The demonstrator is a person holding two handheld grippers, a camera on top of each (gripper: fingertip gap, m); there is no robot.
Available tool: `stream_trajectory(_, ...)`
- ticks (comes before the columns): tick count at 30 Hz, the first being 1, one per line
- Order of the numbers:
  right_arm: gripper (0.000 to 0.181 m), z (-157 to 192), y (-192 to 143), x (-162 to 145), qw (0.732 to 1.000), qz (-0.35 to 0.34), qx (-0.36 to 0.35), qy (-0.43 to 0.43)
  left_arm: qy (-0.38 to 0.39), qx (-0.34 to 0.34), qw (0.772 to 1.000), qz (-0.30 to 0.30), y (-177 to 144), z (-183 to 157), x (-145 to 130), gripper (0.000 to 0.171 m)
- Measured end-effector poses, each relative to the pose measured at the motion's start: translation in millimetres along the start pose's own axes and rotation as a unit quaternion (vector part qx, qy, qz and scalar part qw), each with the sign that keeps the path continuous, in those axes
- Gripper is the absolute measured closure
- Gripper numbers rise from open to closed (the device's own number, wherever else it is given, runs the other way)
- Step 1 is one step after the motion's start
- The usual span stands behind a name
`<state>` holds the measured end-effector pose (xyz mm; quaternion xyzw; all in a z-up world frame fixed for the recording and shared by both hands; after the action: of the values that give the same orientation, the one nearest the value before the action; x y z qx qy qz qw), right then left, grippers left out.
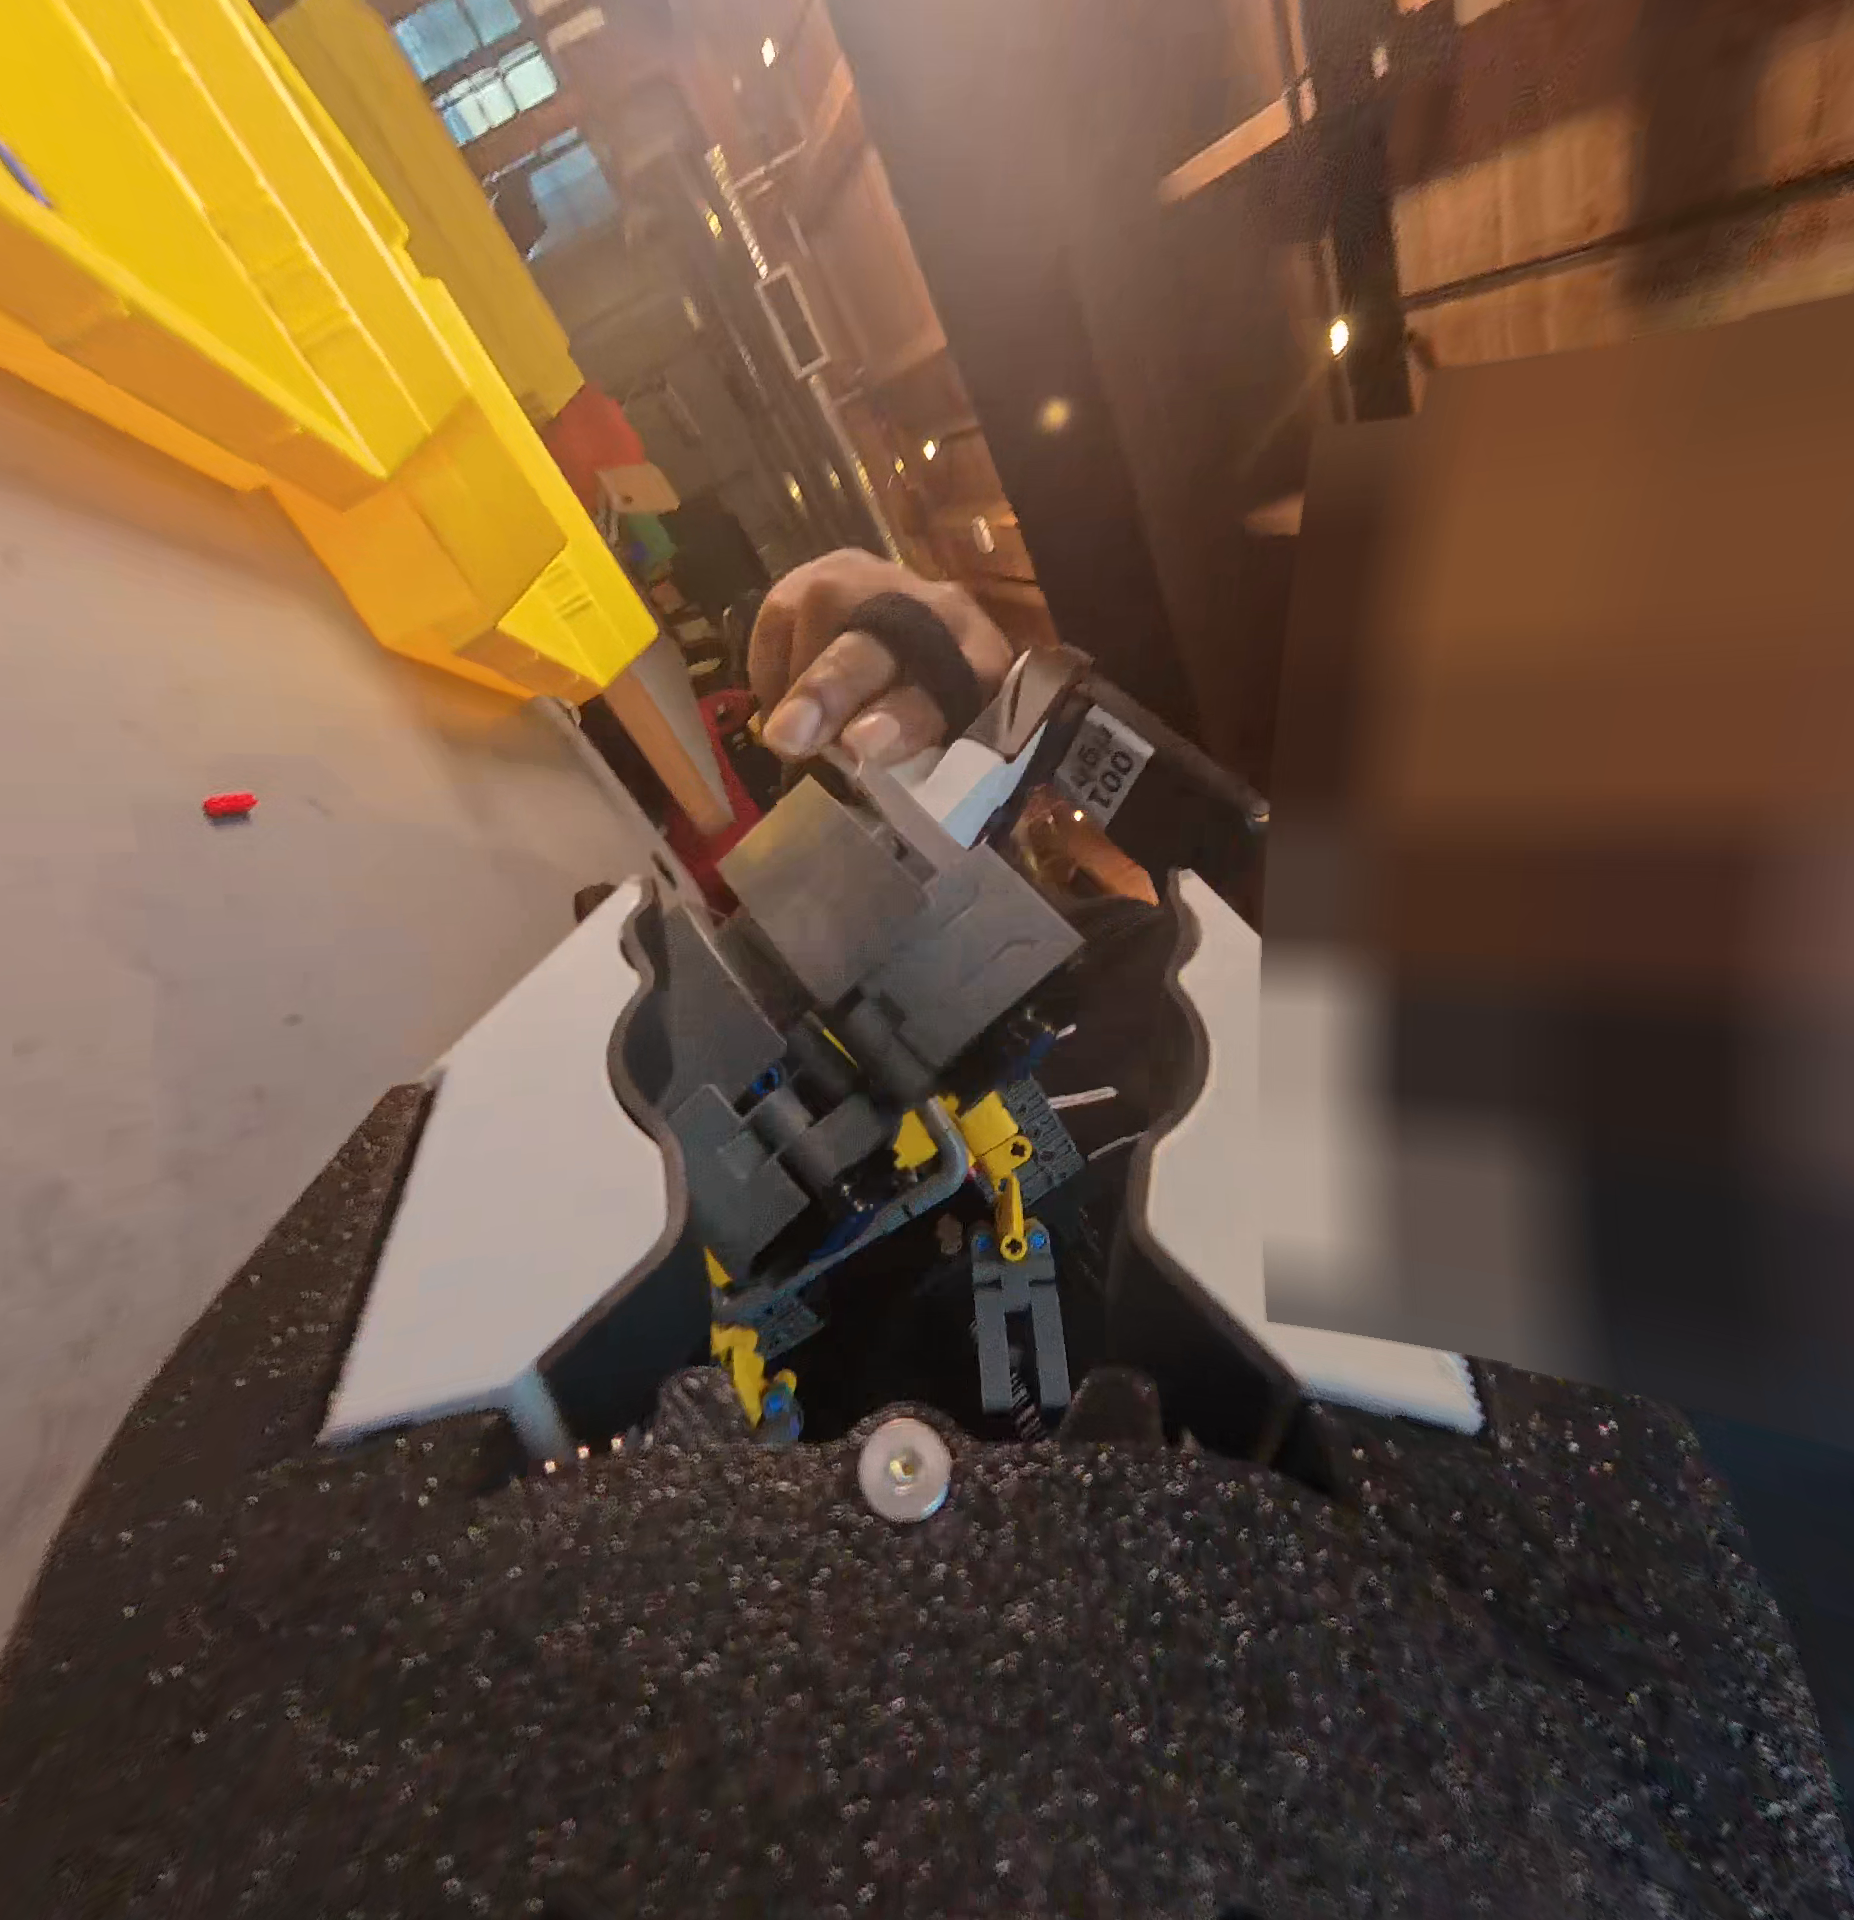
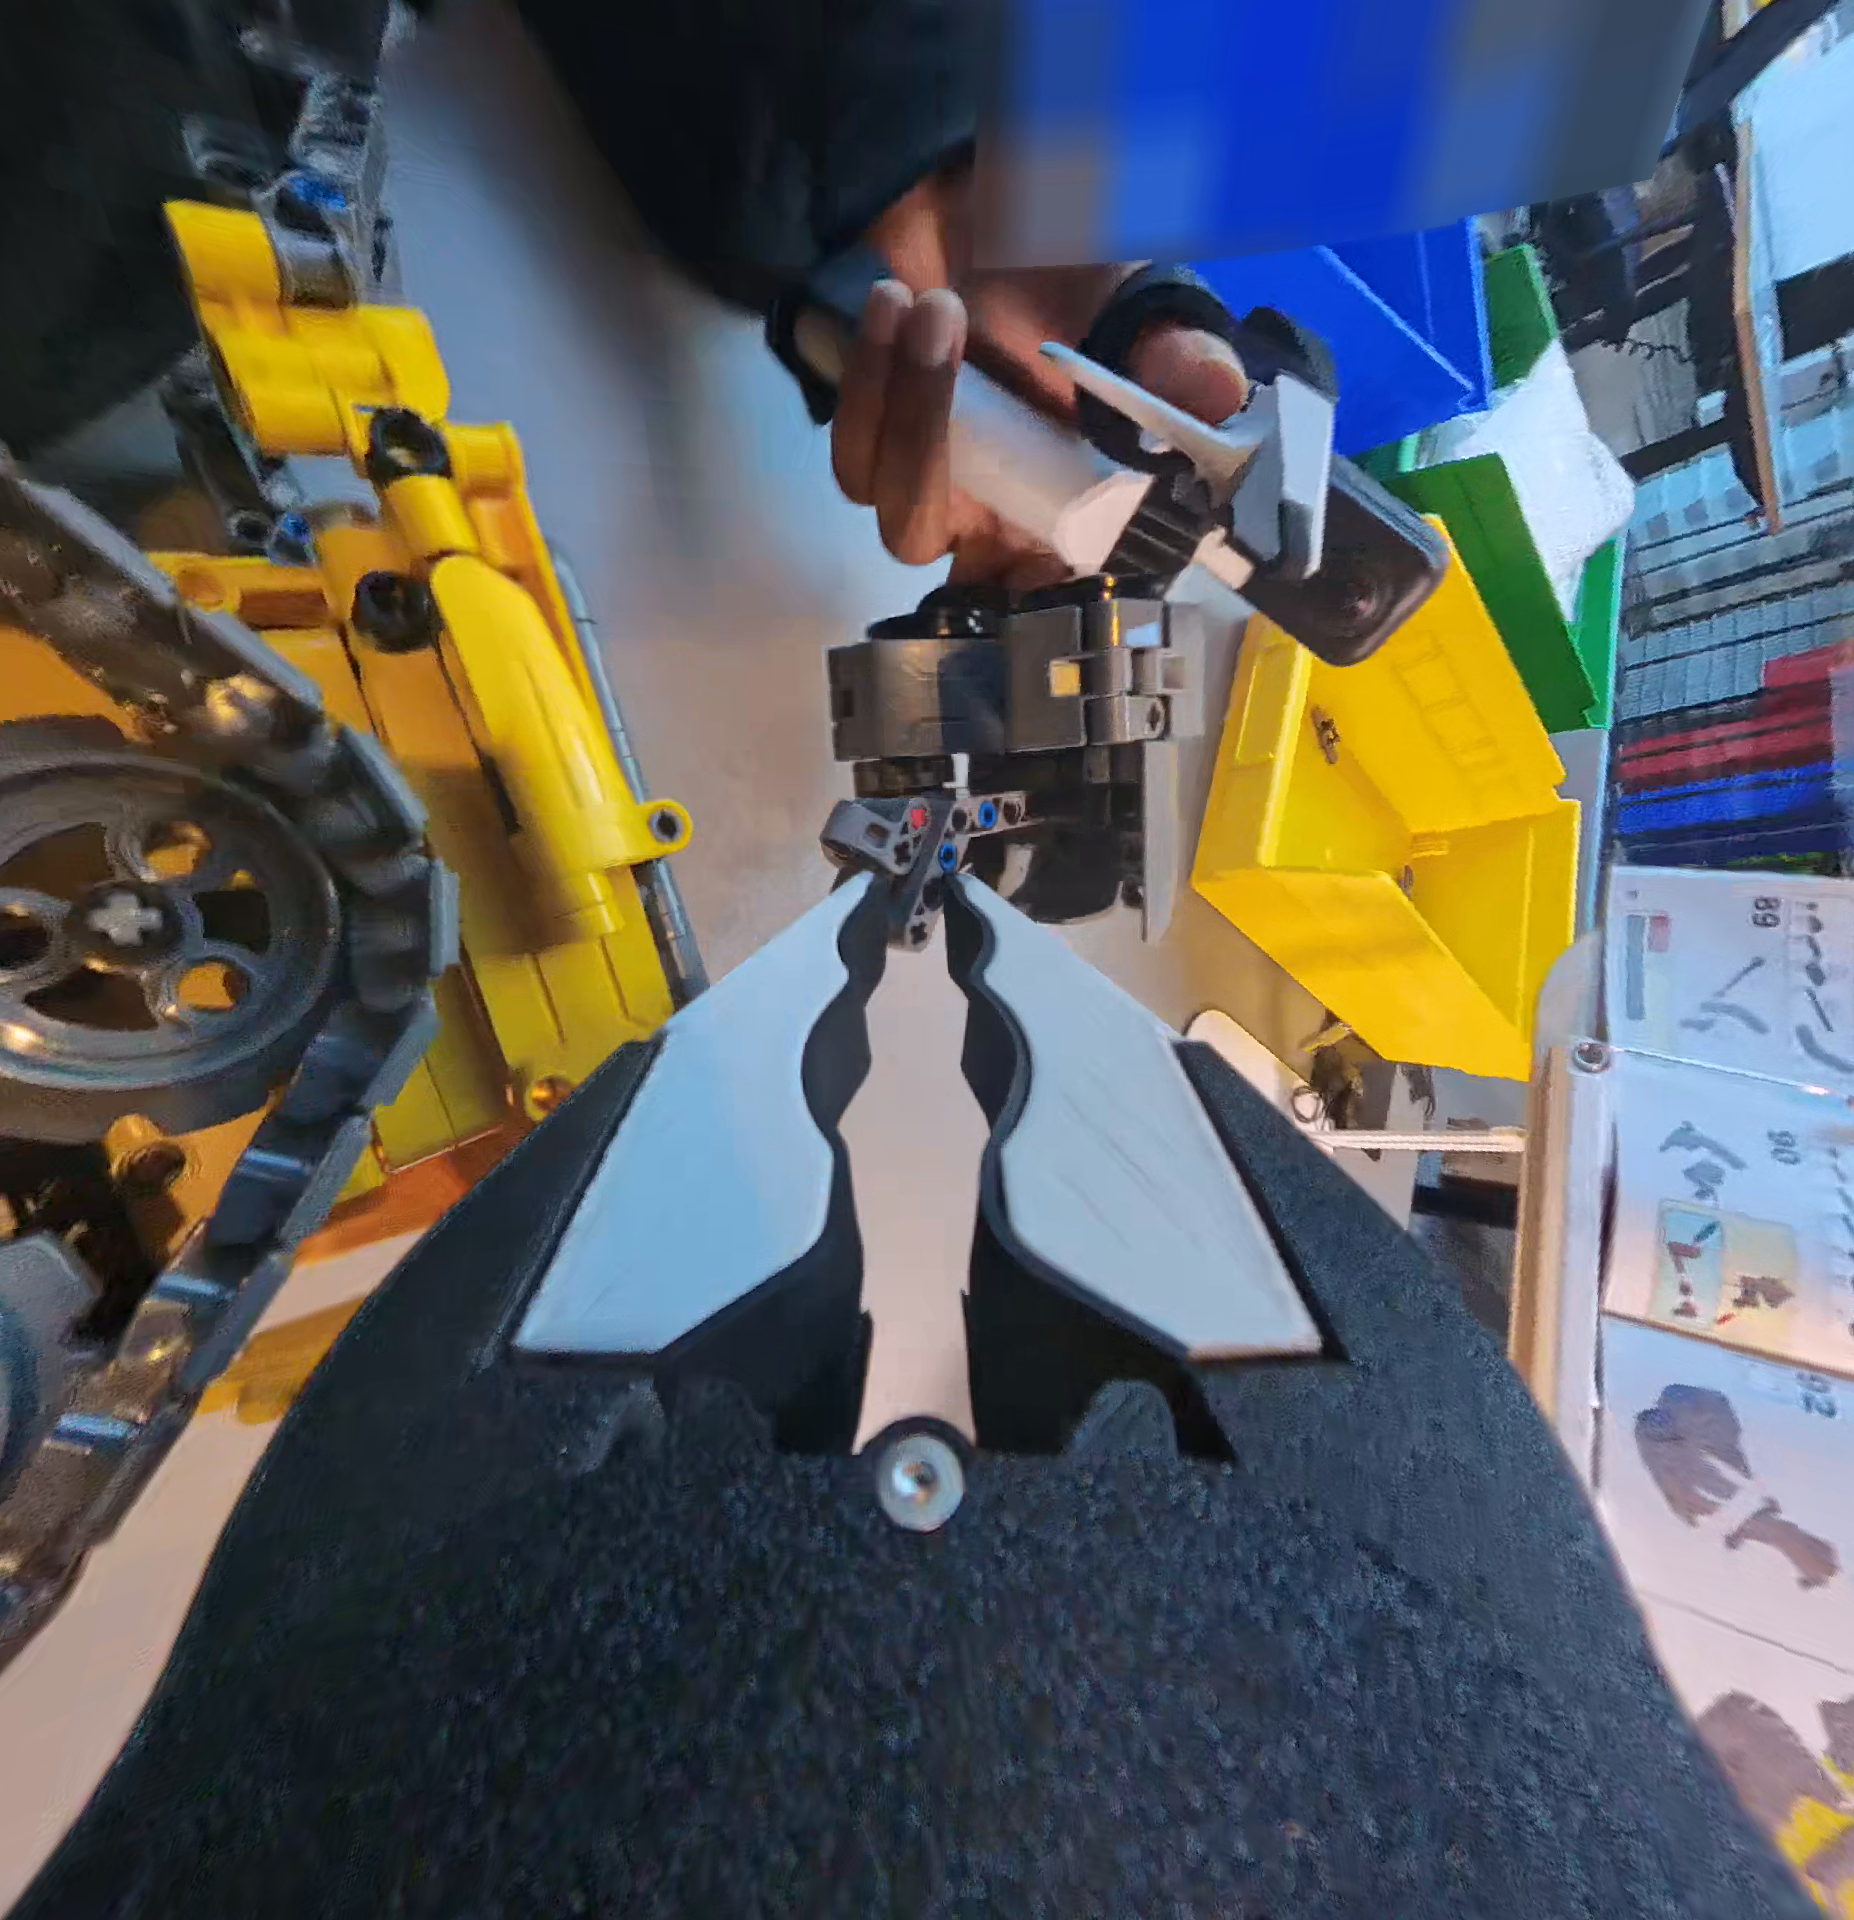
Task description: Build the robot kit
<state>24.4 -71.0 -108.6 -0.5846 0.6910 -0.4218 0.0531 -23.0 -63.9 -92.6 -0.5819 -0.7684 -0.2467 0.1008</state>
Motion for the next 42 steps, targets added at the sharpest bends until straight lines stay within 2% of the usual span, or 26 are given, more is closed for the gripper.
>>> stream_trajectory(1, 0.173, 2, 0, 2, 1.000, 0.001, 0.006, -0.013, -0.004, 0.013, 1.000, 0.023, 1, 4, -7, 0.075)
stream_trajectory(3, 0.175, 3, 1, 3, 0.999, 0.008, 0.013, -0.040, -0.019, 0.024, 0.998, 0.046, 4, 10, -16, 0.073)
stream_trajectory(4, 0.175, 2, 2, 3, 0.999, 0.012, 0.015, -0.050, -0.026, 0.030, 0.998, 0.046, 4, 14, -17, 0.077)
stream_trajectory(6, 0.175, 2, 3, 5, 0.998, 0.009, 0.020, -0.060, -0.039, 0.038, 0.997, 0.046, 4, 22, -20, 0.095)
stream_trajectory(9, 0.175, 0, 5, 0, 0.998, 0.014, 0.013, -0.064, -0.024, 0.048, 0.998, 0.037, 2, 26, -19, 0.097)
stream_trajectory(14, 0.174, -10, 10, -6, 1.000, 0.005, -0.013, -0.018, 0.025, 0.083, 0.996, 0.022, -3, 28, -8, 0.103)
stream_trajectory(17, 0.173, -15, 16, -11, 0.999, 0.000, -0.018, 0.028, 0.046, 0.098, 0.994, 0.007, -9, 31, 0, 0.112)
stream_trajectory(20, 0.171, -15, 22, -18, 0.997, -0.011, -0.012, 0.081, 0.070, 0.123, 0.990, 0.006, -13, 36, 3, 0.113)
stream_trajectory(24, 0.167, -22, 24, -24, 0.985, -0.041, -0.007, 0.165, 0.110, 0.139, 0.984, 0.000, -15, 37, 8, 0.113)
stream_trajectory(28, 0.163, -25, 24, -29, 0.968, -0.077, 0.022, 0.239, 0.188, 0.168, 0.968, 0.015, -13, 31, 13, 0.113)
stream_trajectory(33, 0.166, -22, 23, -25, 0.964, -0.106, 0.041, 0.242, 0.267, 0.195, 0.943, 0.039, -7, 22, 13, 0.117)
stream_trajectory(35, 0.168, -19, 23, -25, 0.963, -0.108, 0.047, 0.243, 0.288, 0.205, 0.935, 0.039, -7, 21, 14, 0.123)
stream_trajectory(39, 0.171, -13, 28, -31, 0.967, -0.097, 0.048, 0.230, 0.321, 0.229, 0.917, 0.066, -5, 29, 9, 0.123)
stream_trajectory(42, 0.172, -13, 27, -32, 0.967, -0.117, 0.029, 0.224, 0.294, 0.218, 0.928, 0.070, -6, 33, 8, 0.122)
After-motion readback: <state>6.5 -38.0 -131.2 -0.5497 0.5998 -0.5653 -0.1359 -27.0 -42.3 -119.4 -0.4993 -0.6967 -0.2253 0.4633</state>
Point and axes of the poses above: each gripper's, where its closed fingertips meet, y out along the fingers, x out of its top, z = x × y across the jaws, the point moved 1 cm from there along -y, back along the fingers, and after that the axes turned 4 degrees about z, right-handed, at the moved point
